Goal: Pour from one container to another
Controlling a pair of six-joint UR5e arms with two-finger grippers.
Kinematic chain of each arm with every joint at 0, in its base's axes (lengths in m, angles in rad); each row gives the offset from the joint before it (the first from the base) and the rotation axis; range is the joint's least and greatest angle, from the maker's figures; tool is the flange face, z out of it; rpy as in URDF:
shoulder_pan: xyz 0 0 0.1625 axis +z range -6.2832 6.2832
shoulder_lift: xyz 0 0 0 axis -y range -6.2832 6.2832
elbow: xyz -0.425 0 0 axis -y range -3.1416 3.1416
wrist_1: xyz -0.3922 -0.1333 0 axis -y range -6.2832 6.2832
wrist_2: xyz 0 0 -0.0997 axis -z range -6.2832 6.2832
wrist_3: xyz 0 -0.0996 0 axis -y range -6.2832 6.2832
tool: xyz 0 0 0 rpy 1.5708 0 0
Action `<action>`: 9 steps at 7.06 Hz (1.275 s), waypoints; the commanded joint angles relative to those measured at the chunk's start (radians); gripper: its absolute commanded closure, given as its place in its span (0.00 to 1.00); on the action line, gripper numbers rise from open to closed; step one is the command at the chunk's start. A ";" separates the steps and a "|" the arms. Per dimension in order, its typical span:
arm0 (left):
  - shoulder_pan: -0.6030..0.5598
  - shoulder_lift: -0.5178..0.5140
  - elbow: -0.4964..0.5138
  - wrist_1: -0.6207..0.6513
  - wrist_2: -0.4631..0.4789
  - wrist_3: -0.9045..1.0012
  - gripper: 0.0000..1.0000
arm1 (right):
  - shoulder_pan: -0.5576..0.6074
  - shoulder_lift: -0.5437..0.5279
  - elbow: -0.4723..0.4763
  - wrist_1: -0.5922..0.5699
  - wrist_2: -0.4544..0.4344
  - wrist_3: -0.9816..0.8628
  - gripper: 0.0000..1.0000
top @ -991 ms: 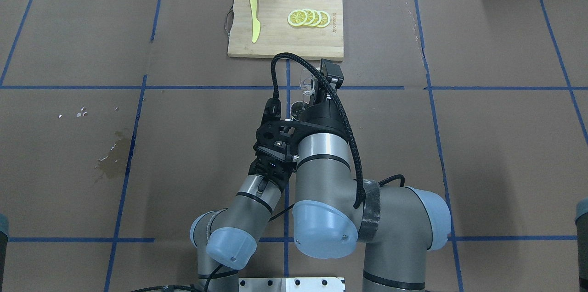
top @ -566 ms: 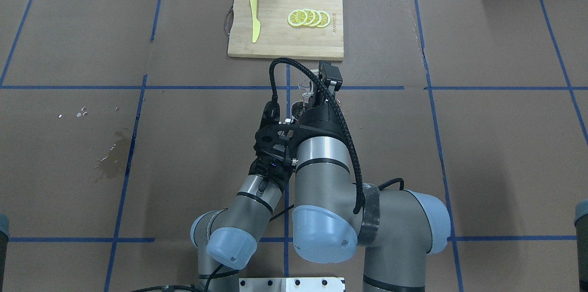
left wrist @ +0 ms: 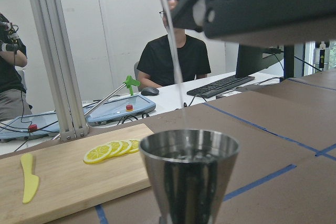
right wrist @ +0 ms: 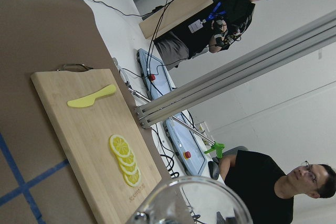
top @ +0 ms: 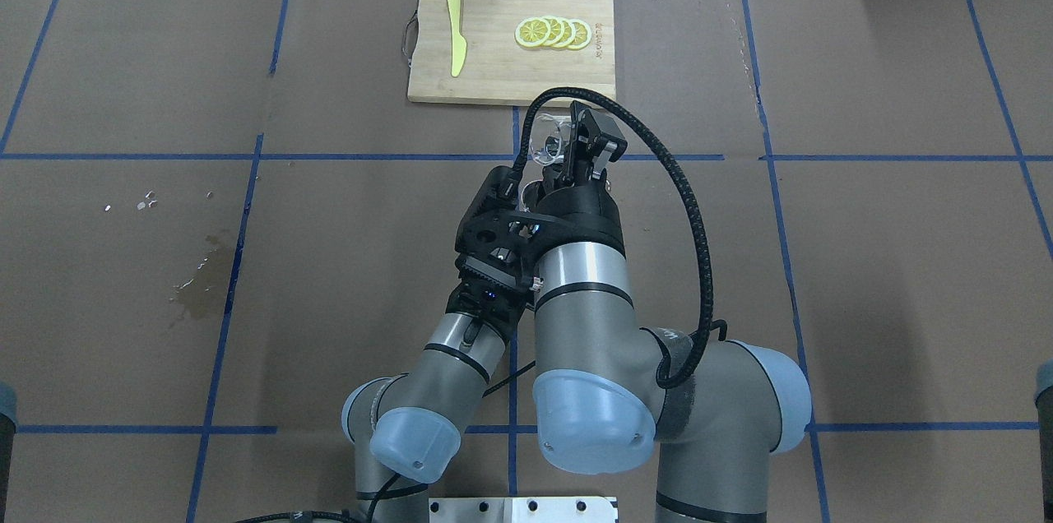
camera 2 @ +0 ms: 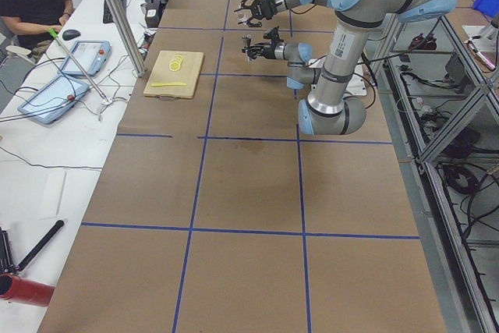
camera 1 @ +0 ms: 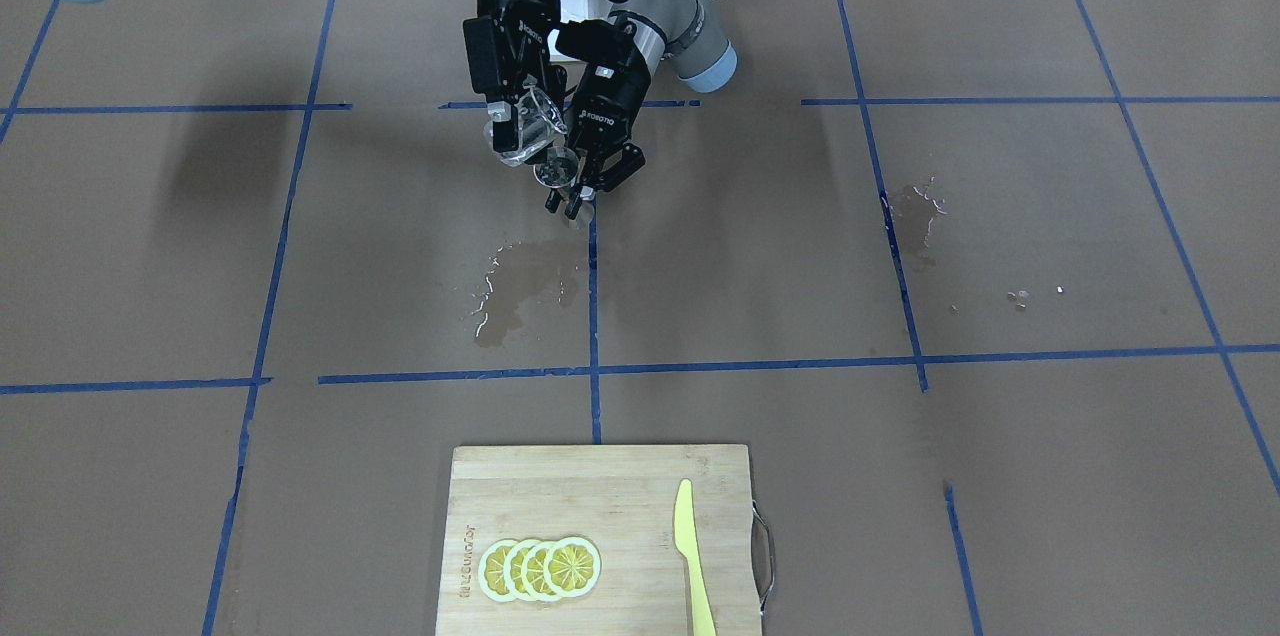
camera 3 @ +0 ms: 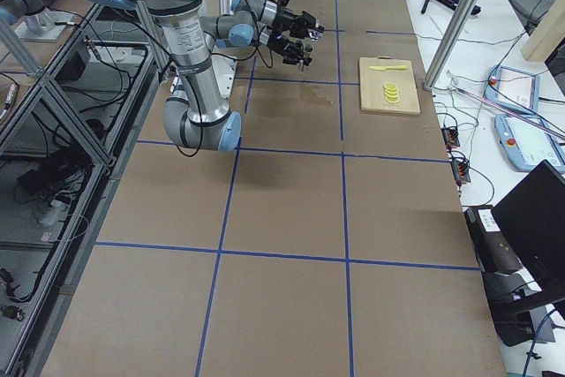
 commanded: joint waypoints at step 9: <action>0.005 0.488 -0.325 -0.238 0.176 -0.002 1.00 | 0.015 -0.502 0.004 0.760 0.103 0.586 1.00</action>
